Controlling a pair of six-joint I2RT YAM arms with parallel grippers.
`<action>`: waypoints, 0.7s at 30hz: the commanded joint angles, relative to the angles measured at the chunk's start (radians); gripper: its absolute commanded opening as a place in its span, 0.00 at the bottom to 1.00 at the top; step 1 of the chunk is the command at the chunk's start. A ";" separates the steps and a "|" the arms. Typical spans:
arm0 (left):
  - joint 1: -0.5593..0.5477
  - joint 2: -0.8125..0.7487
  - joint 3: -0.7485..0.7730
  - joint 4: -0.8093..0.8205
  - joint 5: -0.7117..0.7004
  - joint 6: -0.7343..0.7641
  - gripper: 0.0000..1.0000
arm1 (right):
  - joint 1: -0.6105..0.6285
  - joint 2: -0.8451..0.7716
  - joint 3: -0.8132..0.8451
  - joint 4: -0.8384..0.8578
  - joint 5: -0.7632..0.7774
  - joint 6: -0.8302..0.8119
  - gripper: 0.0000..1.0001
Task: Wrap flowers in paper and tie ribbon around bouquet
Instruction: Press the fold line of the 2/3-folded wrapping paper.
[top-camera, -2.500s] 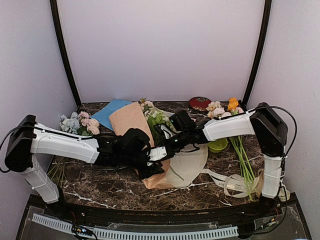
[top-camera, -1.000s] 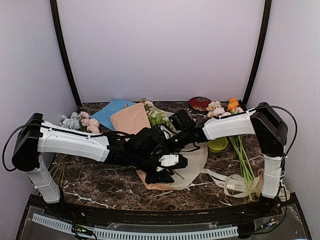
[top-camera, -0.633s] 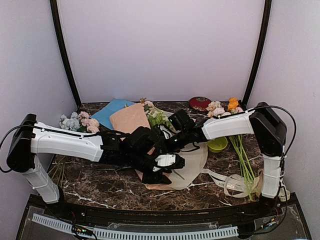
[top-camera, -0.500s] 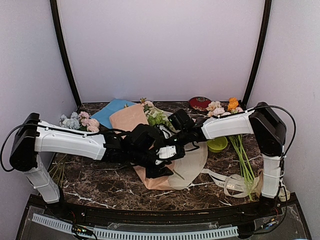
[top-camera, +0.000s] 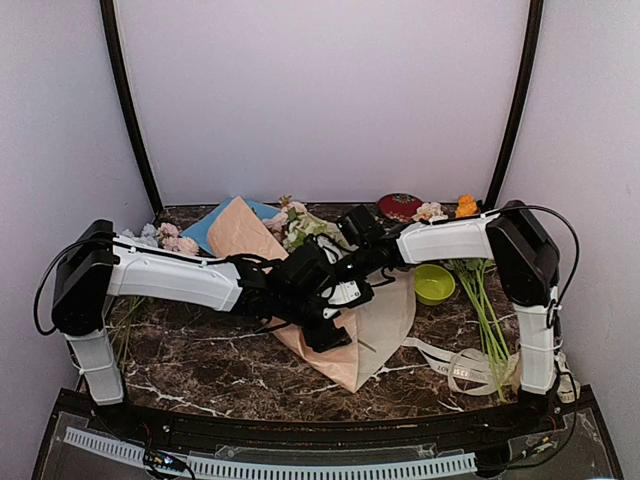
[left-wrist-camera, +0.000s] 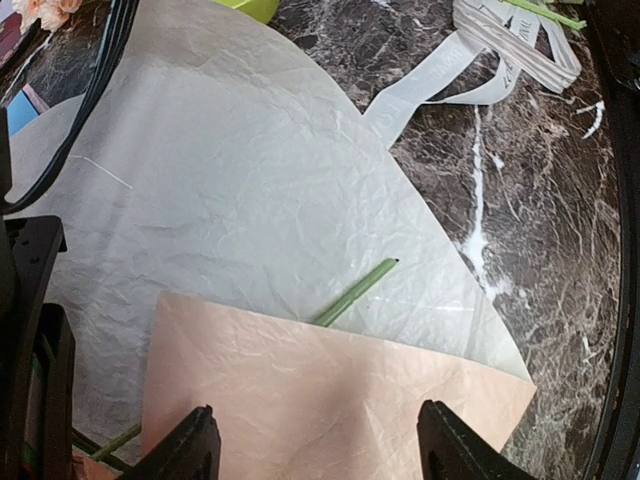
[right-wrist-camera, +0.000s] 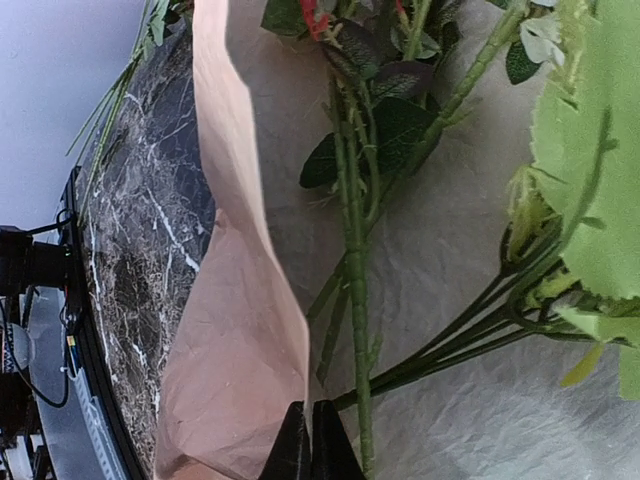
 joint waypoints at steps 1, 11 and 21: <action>0.042 0.034 0.042 0.045 -0.036 -0.047 0.70 | 0.030 0.010 0.023 -0.020 -0.054 -0.029 0.00; -0.045 -0.075 -0.075 0.083 0.058 0.077 0.50 | 0.029 -0.011 -0.032 0.000 -0.038 -0.011 0.00; -0.046 -0.007 -0.140 0.022 0.048 0.054 0.41 | 0.030 -0.023 -0.042 -0.011 -0.027 -0.003 0.00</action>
